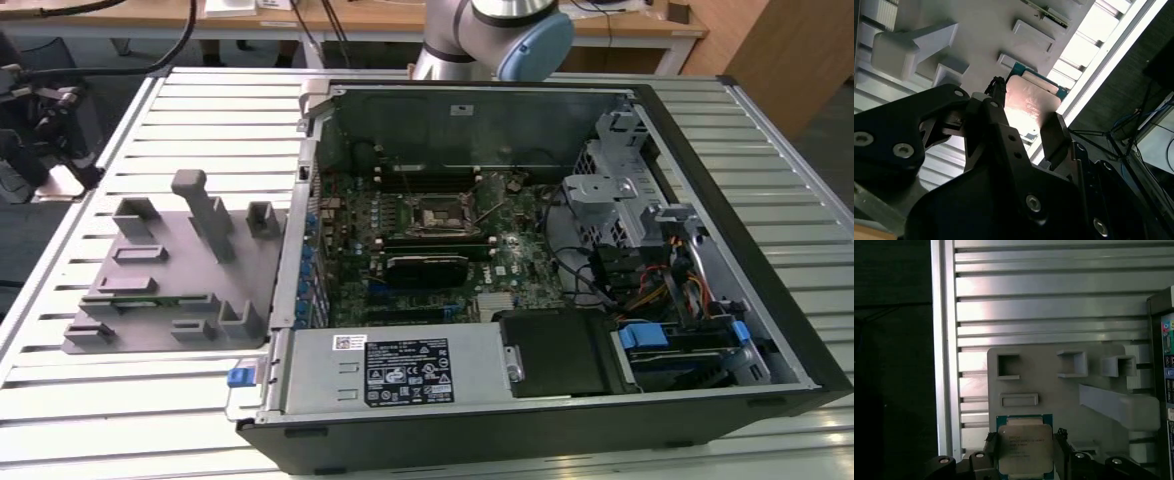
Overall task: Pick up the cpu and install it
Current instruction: 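Pick up the cpu and move it towards the insertion slot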
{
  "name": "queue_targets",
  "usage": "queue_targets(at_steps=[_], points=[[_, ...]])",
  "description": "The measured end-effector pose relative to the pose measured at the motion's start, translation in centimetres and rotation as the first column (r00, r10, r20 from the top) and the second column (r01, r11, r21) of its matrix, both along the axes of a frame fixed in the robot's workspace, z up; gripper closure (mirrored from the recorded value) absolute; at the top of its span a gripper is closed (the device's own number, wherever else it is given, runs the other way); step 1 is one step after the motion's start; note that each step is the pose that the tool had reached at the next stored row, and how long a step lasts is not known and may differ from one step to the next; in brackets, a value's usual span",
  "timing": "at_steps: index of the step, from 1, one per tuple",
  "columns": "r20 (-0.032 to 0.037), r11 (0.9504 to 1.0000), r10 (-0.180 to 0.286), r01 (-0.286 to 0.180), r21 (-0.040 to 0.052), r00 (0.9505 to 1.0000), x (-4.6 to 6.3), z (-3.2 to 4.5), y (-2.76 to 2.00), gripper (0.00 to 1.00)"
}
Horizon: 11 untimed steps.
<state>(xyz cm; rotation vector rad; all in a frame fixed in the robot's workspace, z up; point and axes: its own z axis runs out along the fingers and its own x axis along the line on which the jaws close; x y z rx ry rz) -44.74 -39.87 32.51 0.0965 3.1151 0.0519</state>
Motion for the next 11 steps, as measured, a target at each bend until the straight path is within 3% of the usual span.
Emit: queue_targets(at_steps=[11], points=[[0.0000,1.0000,0.000,0.000,0.0000,1.0000,0.0,2.17,0.28,0.47]])
